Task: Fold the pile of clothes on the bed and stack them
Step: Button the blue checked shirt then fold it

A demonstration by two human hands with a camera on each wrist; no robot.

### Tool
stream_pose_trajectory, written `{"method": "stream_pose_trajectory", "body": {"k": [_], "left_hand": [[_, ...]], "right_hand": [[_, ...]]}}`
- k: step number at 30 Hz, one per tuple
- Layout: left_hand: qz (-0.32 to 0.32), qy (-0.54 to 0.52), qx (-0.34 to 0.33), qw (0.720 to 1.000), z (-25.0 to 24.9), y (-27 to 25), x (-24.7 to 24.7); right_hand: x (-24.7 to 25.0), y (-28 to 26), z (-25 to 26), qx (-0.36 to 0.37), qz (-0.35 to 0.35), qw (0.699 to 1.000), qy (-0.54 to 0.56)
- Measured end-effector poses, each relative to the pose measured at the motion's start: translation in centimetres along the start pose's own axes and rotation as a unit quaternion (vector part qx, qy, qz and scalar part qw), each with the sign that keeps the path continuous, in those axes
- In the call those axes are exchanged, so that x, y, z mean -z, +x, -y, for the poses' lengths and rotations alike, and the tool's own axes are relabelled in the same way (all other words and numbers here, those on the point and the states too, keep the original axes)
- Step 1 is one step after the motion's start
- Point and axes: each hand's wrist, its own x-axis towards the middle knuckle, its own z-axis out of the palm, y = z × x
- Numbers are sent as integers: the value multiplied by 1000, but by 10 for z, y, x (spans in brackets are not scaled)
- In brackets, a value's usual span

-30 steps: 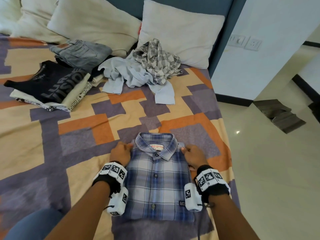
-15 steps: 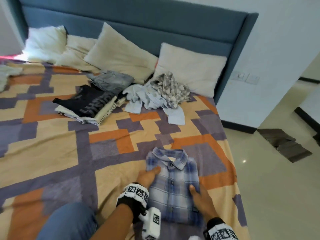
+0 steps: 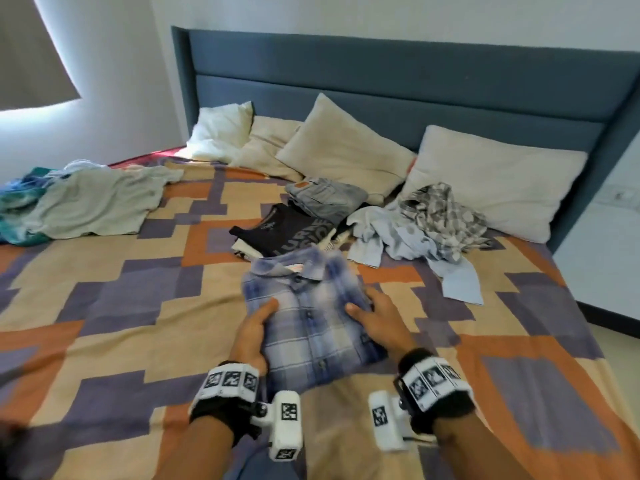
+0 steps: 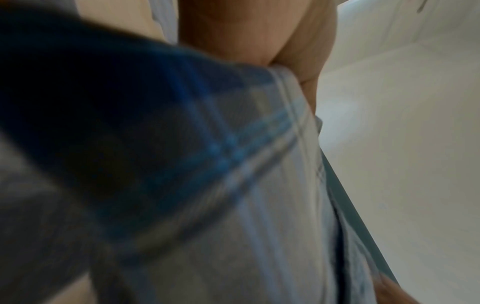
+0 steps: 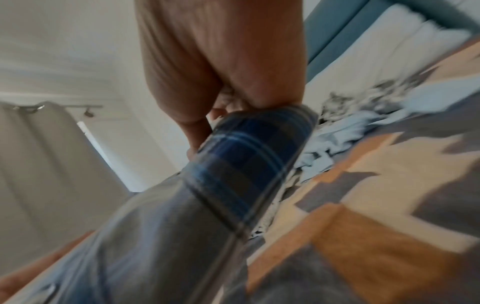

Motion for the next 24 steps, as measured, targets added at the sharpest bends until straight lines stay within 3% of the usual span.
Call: {"method": "stream_pose_trajectory", "body": {"k": [3,6,10,12,15,19,22,24], "left_hand": [[-27,-92,-35,995,-20,29,44],[-91,-128,-61,986,-21,72,84],[-186,-90,26,978,5,121,114],[-245,-65,27,967,19,140,125],[-353,8,0,935,16,143,118],[-386,132,-21,913,0,118,83],[-436,288,6,852,-15,91,28],[-417,351,-26,838,-16,75,-21]], "right_hand": [[-53,70,22,70,66,995,-25],[-99,125,26,82,99,989,-78],[-135,148,-14,39,136,977,-156],[-142,137,-44,45,152,972,-174],[-135,110,-74,57,123,984,-113],[-92,84,-79,-26,71,997,1],[-34,59,-81,-53,29,998,-11],[8,43,-87,-91,-17,996,10]]}}
